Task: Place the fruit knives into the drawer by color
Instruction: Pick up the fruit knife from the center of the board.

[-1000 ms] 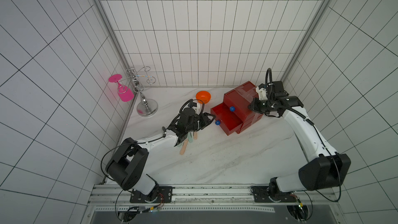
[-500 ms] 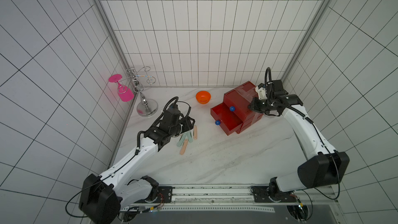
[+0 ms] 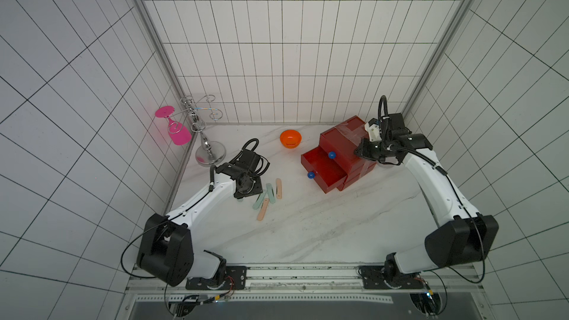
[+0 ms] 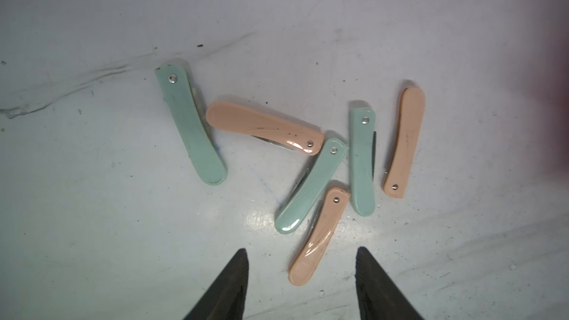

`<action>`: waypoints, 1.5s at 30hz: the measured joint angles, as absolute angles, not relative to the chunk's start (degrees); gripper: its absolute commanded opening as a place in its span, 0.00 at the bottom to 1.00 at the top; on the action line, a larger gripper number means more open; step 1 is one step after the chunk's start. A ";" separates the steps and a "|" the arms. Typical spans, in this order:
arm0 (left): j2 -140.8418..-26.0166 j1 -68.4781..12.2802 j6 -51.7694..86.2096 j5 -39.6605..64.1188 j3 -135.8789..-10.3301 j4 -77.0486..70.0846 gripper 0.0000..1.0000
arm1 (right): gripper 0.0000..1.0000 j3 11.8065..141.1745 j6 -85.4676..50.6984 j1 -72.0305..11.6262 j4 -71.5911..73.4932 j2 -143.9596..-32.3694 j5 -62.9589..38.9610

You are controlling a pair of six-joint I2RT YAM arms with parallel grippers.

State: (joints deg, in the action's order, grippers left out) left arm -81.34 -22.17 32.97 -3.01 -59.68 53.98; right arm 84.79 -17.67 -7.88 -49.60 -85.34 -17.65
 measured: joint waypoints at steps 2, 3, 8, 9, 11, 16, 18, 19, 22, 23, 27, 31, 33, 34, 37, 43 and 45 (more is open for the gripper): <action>-83.20 -21.93 32.14 -3.51 -60.23 55.37 0.57 | 0.16 84.75 -17.69 -7.86 -49.45 -85.34 -17.74; -84.25 -21.89 31.62 -3.70 -60.71 56.01 0.57 | 0.16 84.71 -17.69 -7.86 -49.36 -85.34 -17.78; -87.85 -21.89 28.23 -4.01 -62.81 56.66 0.58 | 0.16 84.58 -17.69 -7.86 -49.10 -85.32 -17.98; -88.18 -21.89 27.57 -3.99 -62.87 56.58 0.57 | 0.16 84.49 -17.72 -7.86 -49.01 -85.30 -17.98; -88.99 -21.89 25.91 -3.92 -62.89 56.55 0.57 | 0.16 84.33 -17.72 -7.86 -48.84 -85.21 -18.00; -92.88 -21.89 22.85 -3.18 -63.11 56.07 0.57 | 0.15 83.81 -17.76 -7.86 -48.25 -84.90 -18.17; -94.65 -21.89 22.00 -2.83 -63.11 55.70 0.57 | 0.16 83.68 -17.78 -7.86 -48.07 -84.79 -18.24; -95.31 -21.89 21.71 -2.66 -63.11 55.42 0.57 | 0.16 83.64 -17.80 -7.86 -48.03 -84.79 -18.26; -96.82 -21.89 21.06 -1.98 -63.11 54.61 0.57 | 0.15 83.61 -17.82 -7.86 -48.01 -84.79 -18.37; -97.27 -21.89 20.88 -1.80 -63.11 54.30 0.57 | 0.15 83.61 -17.91 -7.86 -47.99 -84.79 -18.39; -98.56 -21.89 20.32 -1.23 -63.11 53.32 0.57 | 0.16 83.35 -18.00 -7.86 -47.75 -84.66 -18.46; -100.12 -21.91 20.01 -0.69 -63.11 52.47 0.56 | 0.16 83.13 -18.00 -7.86 -47.51 -84.49 -18.46; -100.51 -21.91 19.92 -0.12 -63.16 52.25 0.55 | 0.16 83.09 -18.00 -7.86 -47.46 -84.47 -18.48; -100.55 -21.91 19.90 -0.01 -63.16 52.10 0.54 | 0.16 83.09 -18.00 -7.86 -47.46 -84.47 -18.48; -100.95 -21.96 19.90 0.23 -63.22 51.83 0.53 | 0.16 83.05 -18.02 -7.86 -47.42 -84.44 -18.52; -102.35 -22.22 19.94 0.32 -63.48 51.35 0.50 | 0.15 82.98 -18.11 -7.86 -47.31 -84.42 -18.63; -102.76 -22.37 20.03 0.30 -63.55 51.33 0.49 | 0.16 82.98 -18.15 -7.86 -47.31 -84.42 -18.63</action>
